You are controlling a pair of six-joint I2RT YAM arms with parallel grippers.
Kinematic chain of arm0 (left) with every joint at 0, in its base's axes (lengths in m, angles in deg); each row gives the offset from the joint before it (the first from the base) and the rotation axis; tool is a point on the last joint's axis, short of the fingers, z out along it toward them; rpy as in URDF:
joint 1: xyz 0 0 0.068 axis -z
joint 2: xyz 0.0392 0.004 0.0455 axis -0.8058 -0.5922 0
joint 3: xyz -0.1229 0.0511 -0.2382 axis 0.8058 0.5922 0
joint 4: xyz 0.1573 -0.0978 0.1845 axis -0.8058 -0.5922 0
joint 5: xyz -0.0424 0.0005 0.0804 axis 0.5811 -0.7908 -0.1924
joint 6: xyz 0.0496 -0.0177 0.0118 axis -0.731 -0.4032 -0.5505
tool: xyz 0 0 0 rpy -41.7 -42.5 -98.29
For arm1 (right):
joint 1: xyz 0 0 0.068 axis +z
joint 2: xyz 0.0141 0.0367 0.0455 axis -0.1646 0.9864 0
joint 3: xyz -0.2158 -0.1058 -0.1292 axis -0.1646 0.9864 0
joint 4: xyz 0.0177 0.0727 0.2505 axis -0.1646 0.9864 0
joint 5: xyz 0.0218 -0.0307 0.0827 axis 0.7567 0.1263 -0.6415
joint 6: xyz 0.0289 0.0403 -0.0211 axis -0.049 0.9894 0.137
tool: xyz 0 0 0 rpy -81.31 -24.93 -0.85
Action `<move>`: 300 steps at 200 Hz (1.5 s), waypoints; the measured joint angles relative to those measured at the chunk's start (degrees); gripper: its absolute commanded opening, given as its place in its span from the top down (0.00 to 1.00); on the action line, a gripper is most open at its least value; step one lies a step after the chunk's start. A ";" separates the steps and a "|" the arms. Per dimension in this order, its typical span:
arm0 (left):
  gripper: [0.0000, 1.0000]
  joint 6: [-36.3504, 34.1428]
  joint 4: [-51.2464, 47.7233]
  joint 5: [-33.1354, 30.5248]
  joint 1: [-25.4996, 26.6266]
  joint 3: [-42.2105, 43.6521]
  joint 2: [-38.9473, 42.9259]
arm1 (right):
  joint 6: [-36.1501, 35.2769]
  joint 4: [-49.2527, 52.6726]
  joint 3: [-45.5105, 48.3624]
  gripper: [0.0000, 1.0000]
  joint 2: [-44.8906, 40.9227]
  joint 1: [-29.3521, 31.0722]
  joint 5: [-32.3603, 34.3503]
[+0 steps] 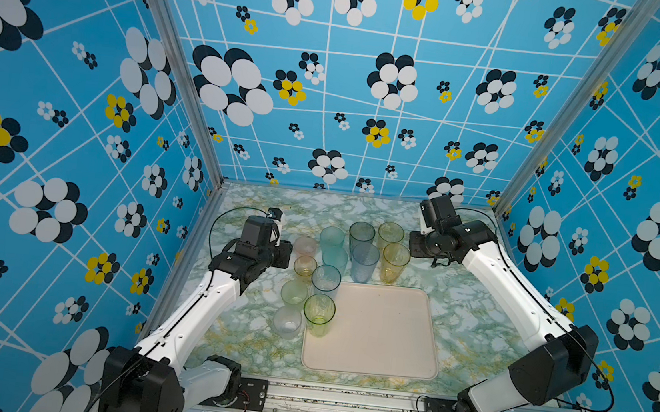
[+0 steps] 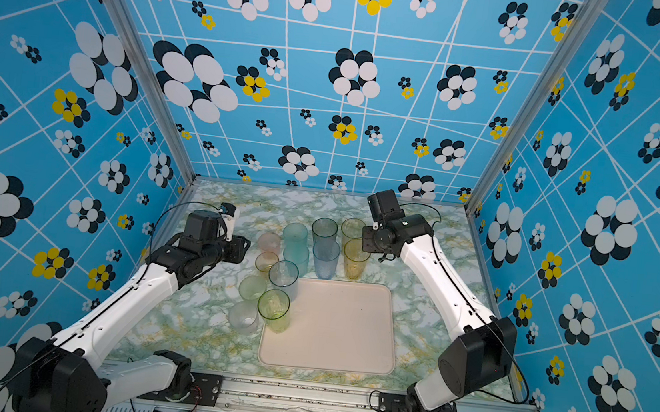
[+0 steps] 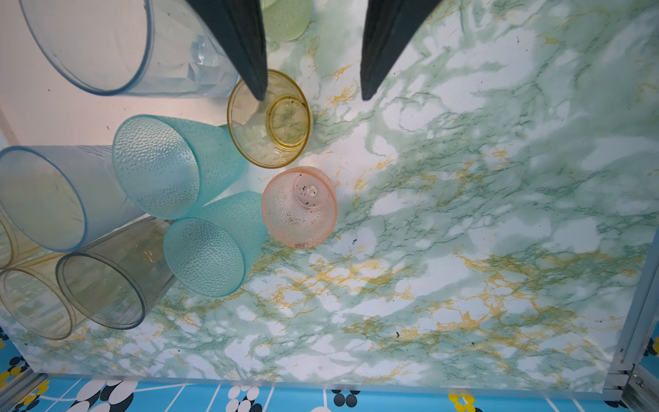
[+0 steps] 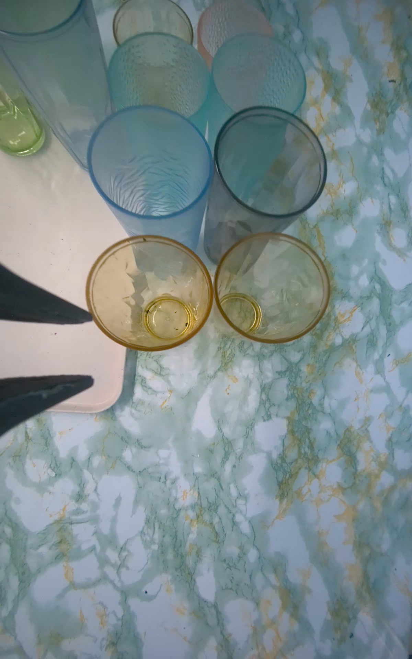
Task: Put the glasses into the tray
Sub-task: 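Move the right gripper back over the yellow cups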
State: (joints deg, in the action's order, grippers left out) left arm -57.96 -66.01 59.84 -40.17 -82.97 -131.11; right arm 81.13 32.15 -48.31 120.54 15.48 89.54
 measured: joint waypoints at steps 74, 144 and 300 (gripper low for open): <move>0.56 -0.02 0.26 -0.11 0.00 -0.02 -0.13 | -1.88 0.48 -0.85 0.75 7.04 -2.67 -3.41; 0.56 -0.20 0.26 -0.11 -0.07 -0.02 -1.03 | -2.97 0.96 -4.20 0.77 9.29 -2.75 -4.61; 0.56 -0.39 0.70 0.37 -1.20 -0.02 -1.88 | -3.39 2.19 -5.42 0.80 13.86 -2.75 -4.63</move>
State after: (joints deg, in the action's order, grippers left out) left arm -58.36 -65.31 60.21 -41.37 -82.99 -132.99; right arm 77.75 34.34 -53.73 134.40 12.72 84.91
